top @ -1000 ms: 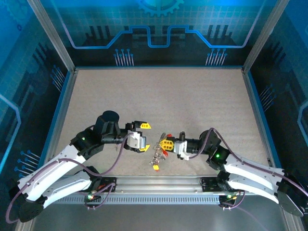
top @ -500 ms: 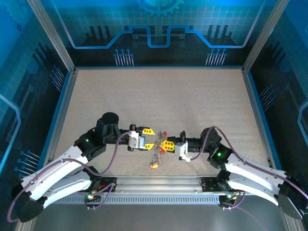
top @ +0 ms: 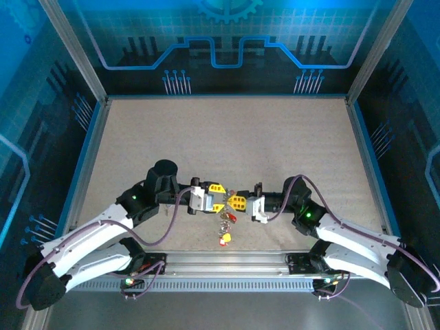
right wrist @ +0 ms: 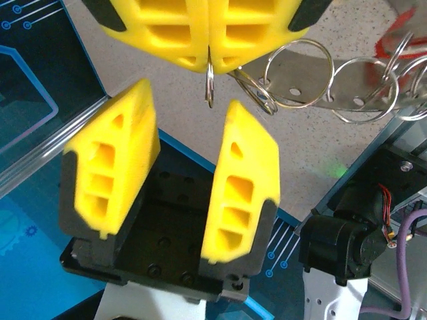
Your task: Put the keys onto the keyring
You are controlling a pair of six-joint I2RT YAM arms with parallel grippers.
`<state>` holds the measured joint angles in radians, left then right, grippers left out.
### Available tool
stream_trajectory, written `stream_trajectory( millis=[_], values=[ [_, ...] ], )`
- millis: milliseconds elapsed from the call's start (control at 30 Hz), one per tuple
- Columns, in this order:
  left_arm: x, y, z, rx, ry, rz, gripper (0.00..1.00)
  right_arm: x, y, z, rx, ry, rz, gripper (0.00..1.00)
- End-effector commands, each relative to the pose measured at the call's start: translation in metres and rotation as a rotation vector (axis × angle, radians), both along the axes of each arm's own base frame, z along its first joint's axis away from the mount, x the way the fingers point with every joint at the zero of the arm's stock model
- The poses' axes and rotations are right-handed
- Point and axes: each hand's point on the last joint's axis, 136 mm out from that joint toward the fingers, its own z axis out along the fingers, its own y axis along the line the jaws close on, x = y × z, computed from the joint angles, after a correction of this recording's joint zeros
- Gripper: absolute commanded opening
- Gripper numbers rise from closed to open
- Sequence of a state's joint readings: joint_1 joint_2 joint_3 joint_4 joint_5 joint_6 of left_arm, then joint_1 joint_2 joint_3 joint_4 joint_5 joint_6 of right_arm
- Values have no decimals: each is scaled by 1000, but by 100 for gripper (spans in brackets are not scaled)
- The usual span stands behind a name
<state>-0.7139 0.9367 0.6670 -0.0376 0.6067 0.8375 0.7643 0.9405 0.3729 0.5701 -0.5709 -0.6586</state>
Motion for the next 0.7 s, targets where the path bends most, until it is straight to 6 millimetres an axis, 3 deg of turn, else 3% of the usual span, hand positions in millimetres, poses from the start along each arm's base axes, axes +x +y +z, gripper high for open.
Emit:
stream_trajectory(
  millis=[0, 167, 367, 500, 600, 667],
  values=[
    [2, -4, -9, 6, -23, -15, 38, 6, 1, 37, 89, -76, 5, 0],
    [12, -9, -18, 37, -28, -1, 26, 10, 4, 33, 85, -56, 14, 0],
    [22, -10, -15, 14, -88, 37, 0, 21, 9, 26, 60, -42, -6, 0],
    [27, -5, -13, 22, -124, 80, 0, 35, 8, 17, 21, -30, -78, 2],
    [32, -3, -15, 57, -178, 125, 0, 46, 5, 6, -21, -14, -150, 15],
    [35, -3, -20, 106, -225, 159, 0, 50, 3, 1, -43, -4, -180, 17]
  ],
)
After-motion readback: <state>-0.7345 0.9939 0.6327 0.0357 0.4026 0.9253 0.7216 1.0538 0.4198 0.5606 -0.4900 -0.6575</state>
